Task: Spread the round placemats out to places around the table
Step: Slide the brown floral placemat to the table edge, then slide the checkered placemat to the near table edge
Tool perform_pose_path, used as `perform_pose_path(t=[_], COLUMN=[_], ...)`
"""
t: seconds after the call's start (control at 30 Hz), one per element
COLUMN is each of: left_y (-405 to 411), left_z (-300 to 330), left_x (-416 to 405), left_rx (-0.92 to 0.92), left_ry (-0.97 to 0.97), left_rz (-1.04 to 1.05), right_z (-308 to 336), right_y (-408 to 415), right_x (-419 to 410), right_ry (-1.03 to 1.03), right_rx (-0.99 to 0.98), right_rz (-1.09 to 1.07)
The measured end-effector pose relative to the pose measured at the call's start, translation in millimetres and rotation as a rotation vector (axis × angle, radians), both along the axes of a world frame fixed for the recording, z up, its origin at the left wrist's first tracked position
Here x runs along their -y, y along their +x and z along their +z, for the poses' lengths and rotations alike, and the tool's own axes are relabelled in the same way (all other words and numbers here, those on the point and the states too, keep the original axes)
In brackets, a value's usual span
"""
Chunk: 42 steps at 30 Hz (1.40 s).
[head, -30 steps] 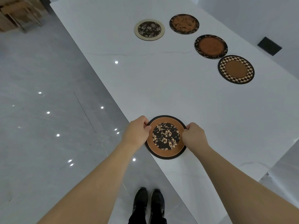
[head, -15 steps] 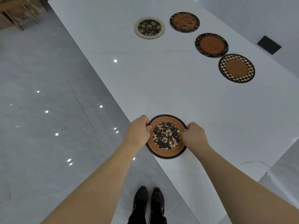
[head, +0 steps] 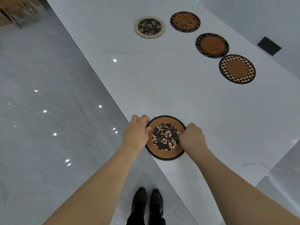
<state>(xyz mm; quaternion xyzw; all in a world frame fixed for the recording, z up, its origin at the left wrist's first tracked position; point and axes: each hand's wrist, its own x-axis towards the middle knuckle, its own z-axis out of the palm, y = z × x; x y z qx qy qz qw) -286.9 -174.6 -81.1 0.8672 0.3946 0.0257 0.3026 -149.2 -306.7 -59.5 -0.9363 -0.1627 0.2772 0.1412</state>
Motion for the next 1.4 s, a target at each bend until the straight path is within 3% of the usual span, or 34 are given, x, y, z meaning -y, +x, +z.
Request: perform_pose_path(t=[0.3, 0.37, 0.53, 0.8, 1.03, 1.4], left_y=[-0.2, 4.1, 18.7, 45.3, 97.9, 198.7], left_z=[-1.4, 5.3, 50.7, 116.9, 132.3, 138.7], left_x=[11.6, 12.1, 16.6, 51.1, 100.8, 178.1], left_rx=[-0.060, -0.103, -0.055, 0.034, 0.044, 0.064], left_ry=[0.140, 0.089, -0.113, -0.028, -0.112, -0.169], left_rz=[-0.041, 0.008, 0.215, 0.086, 0.122, 0.296], right_z=[-0.5, 6.2, 59.8, 133.2, 137.2, 147.1], right_y=[3.1, 3.7, 10.2, 31.4, 98.0, 203.7], right_x=[3.6, 7.7, 30.3, 75.5, 128.8, 191.8], right_ry=[0.016, 0.021, 0.082, 0.168, 0.170, 0.201], right_rx=[0.005, -0.008, -0.022, 0.088, 0.079, -0.017], right_rz=[-0.075, -0.065, -0.001, 0.138, 0.240, 0.216])
